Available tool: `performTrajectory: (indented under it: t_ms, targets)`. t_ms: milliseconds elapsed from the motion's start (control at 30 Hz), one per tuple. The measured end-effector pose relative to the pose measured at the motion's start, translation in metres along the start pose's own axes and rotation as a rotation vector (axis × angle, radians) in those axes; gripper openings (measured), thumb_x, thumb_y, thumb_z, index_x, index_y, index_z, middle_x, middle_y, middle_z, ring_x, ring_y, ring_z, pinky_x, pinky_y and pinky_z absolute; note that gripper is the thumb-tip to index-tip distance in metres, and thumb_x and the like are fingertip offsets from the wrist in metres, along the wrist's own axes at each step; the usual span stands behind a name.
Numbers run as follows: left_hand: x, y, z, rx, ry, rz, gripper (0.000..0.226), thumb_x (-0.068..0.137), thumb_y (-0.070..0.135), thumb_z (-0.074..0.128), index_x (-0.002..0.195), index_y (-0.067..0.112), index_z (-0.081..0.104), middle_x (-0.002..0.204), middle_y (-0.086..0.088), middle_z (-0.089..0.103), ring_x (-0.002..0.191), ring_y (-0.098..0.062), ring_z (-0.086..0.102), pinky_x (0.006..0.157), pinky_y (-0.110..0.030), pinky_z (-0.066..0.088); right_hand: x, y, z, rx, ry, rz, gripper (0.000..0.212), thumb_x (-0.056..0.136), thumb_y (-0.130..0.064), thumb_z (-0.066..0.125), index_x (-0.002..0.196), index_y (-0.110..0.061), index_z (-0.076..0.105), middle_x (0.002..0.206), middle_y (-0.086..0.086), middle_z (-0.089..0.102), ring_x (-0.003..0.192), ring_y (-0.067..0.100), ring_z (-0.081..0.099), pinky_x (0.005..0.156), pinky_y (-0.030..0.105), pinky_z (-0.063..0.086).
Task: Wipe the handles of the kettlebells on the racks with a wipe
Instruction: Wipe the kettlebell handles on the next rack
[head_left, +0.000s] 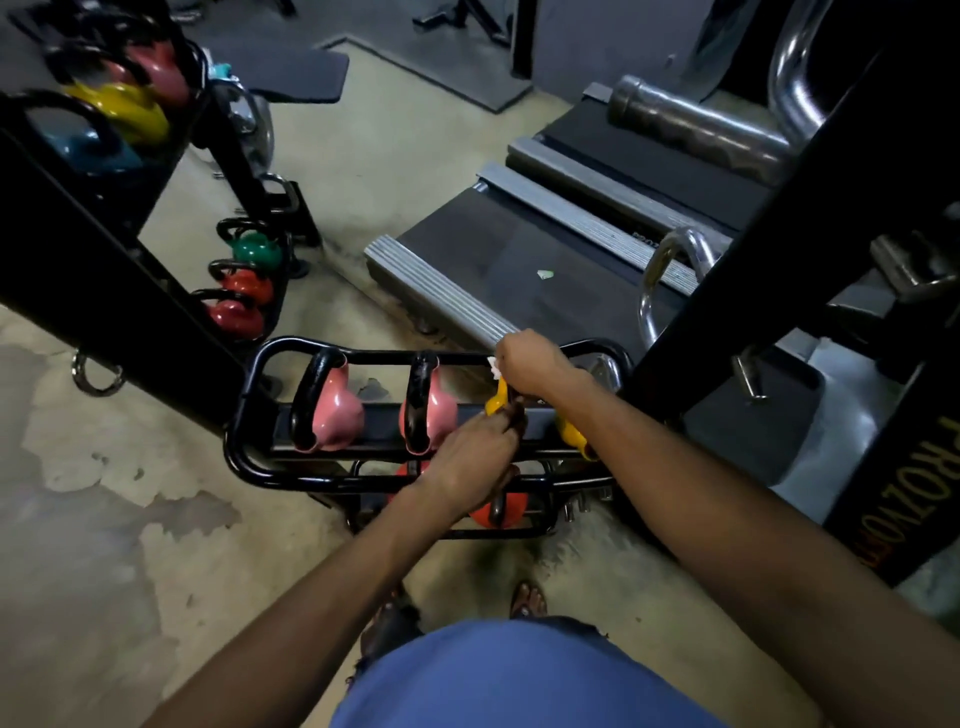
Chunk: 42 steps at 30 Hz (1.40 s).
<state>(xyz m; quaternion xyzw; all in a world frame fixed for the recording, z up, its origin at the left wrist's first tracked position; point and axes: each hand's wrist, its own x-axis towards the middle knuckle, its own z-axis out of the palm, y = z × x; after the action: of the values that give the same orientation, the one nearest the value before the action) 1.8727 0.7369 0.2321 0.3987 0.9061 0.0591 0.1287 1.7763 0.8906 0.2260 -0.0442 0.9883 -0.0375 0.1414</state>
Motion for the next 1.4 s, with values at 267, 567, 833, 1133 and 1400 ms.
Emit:
performTrajectory:
  t_ms: [267, 567, 833, 1133, 1400]
  targets:
    - [0.001, 0.011, 0.005, -0.052, -0.049, -0.103, 0.044, 0.088, 0.023, 0.065, 0.129, 0.008, 0.06, 0.139, -0.013, 0.049, 0.119, -0.029, 0.055, 0.102, -0.04, 0.048, -0.014, -0.002, 0.003, -0.043, 0.098, -0.068, 0.019, 0.095, -0.02, 0.058, 0.094, -0.007, 0.072, 0.09, 0.014, 0.068, 0.09, 0.036, 0.069, 0.072, 0.036, 0.051]
    - [-0.002, 0.0, -0.004, -0.104, 0.0, 0.031, 0.066, 0.093, 0.015, 0.059, 0.154, 0.008, 0.033, 0.169, -0.006, 0.005, 0.146, -0.023, 0.03, 0.117, -0.03, 0.026, -0.023, -0.001, 0.041, 1.671, 0.148, 0.827, 0.02, 0.089, -0.013, 0.054, 0.078, -0.005, 0.068, 0.065, 0.011, 0.069, 0.063, 0.032, 0.071, 0.053, 0.038, 0.058]
    - [-0.003, -0.013, 0.001, -0.096, -0.02, 0.088, 0.077, 0.09, 0.01, 0.062, 0.157, 0.009, 0.025, 0.169, -0.005, 0.002, 0.15, -0.024, 0.022, 0.122, -0.032, 0.018, -0.017, -0.009, 0.033, 1.979, 0.095, 0.903, 0.021, 0.1, -0.006, 0.044, 0.088, -0.001, 0.061, 0.071, 0.015, 0.064, 0.066, 0.03, 0.066, 0.066, 0.04, 0.056]
    - [-0.005, -0.015, -0.006, -0.025, -0.042, 0.092, 0.049, 0.088, 0.019, 0.069, 0.133, 0.005, 0.057, 0.131, -0.013, 0.052, 0.121, -0.029, 0.052, 0.104, -0.041, 0.047, -0.016, -0.017, 0.02, 0.44, 0.242, 0.202, 0.014, 0.088, -0.011, 0.062, 0.093, -0.007, 0.074, 0.096, 0.017, 0.071, 0.093, 0.036, 0.066, 0.076, 0.037, 0.053]
    - [-0.004, -0.009, -0.002, -0.017, -0.033, 0.059, 0.059, 0.09, 0.015, 0.066, 0.143, 0.005, 0.044, 0.135, -0.016, 0.05, 0.113, -0.034, 0.059, 0.094, -0.044, 0.053, -0.018, -0.005, -0.014, -0.008, -0.129, -0.118, 0.023, 0.082, -0.014, 0.058, 0.095, -0.018, 0.076, 0.096, 0.007, 0.073, 0.092, 0.03, 0.067, 0.076, 0.041, 0.059]
